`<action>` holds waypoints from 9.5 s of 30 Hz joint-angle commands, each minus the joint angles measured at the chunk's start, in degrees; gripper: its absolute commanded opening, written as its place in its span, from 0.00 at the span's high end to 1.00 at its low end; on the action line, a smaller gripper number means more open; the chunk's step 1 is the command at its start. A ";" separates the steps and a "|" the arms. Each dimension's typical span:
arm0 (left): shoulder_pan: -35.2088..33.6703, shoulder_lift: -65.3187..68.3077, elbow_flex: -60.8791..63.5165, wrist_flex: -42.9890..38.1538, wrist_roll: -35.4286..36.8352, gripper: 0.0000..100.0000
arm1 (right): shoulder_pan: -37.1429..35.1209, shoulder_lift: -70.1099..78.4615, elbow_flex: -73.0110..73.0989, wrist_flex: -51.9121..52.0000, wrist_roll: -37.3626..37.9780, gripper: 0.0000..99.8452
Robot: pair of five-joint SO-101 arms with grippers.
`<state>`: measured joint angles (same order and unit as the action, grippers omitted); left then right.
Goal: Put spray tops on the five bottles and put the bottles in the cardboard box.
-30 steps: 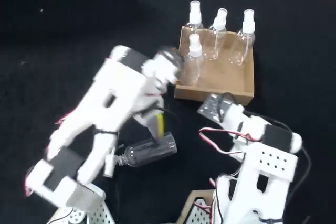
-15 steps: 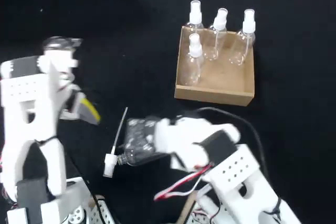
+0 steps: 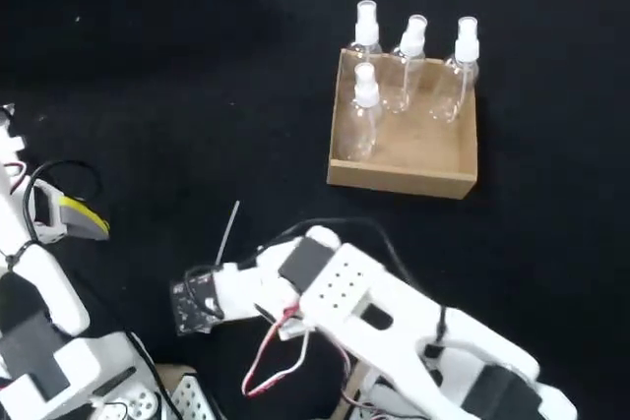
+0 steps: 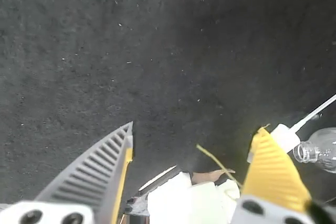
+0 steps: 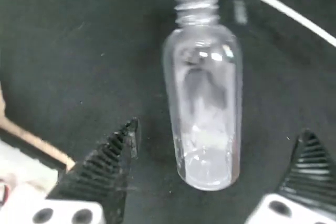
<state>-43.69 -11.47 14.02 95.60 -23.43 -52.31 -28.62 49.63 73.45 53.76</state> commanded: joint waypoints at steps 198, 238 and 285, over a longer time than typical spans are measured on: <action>21.41 -17.23 45.58 -56.62 81.58 0.67 | 36.04 -30.46 -8.40 13.27 -20.31 0.99; 6.46 -27.52 29.93 -26.20 67.78 0.48 | 36.04 -30.46 -8.75 12.84 -20.31 0.99; -1.54 5.27 2.33 -12.66 50.11 0.97 | 35.96 -30.46 -8.92 10.20 -22.15 0.99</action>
<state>-51.78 -5.93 30.02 72.13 33.98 -17.32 -57.19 44.44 86.29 34.51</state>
